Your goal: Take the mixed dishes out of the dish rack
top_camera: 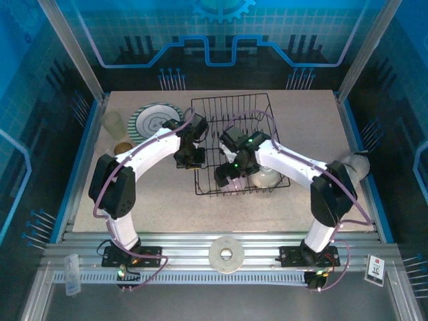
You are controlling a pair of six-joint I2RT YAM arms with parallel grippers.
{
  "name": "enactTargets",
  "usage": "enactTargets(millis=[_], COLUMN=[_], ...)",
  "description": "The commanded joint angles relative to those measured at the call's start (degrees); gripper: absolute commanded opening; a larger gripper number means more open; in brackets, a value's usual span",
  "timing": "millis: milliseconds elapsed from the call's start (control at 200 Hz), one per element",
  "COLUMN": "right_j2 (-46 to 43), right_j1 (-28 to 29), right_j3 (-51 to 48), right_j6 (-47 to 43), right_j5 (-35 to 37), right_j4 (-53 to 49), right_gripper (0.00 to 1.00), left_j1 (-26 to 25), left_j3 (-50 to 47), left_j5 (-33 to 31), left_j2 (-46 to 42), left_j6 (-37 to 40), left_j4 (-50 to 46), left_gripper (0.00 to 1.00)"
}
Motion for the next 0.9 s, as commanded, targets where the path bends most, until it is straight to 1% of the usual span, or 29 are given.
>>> enactTargets(millis=[0,275,380,530,675,896], right_j2=[2.91,6.63,8.46,9.38,10.33,11.96], right_j1=[1.41,1.50,0.77,-0.25,-2.47,-5.63], right_j3=[2.41,2.58,3.88,5.61,7.03,10.74], right_j6=[0.29,0.92,1.28,1.10,1.19,1.45], right_j5=[2.26,6.53,7.72,7.73,6.60,6.28], right_j4=[-0.70,-1.33,-2.24,-1.81,-1.50,-3.20], right_gripper=[1.00,0.97,0.94,0.90,0.86,0.84], left_j1=[0.34,0.26,0.33,0.33,0.41,0.63], left_j3=[-1.04,-1.03,-1.38,-1.65,-1.73,-2.43], left_j5=[-0.53,-0.50,-0.14,-0.23,-0.49,-0.88], left_j2=[-0.97,-1.32,-1.77,-2.12,-2.46,-3.09], left_j6=[3.69,3.85,3.72,3.98,4.53,5.26], left_j4=[-4.15,-4.51,-4.32,-4.40,-4.63,-4.69], left_gripper=[0.00,0.00,0.00,0.00,0.00,0.00])
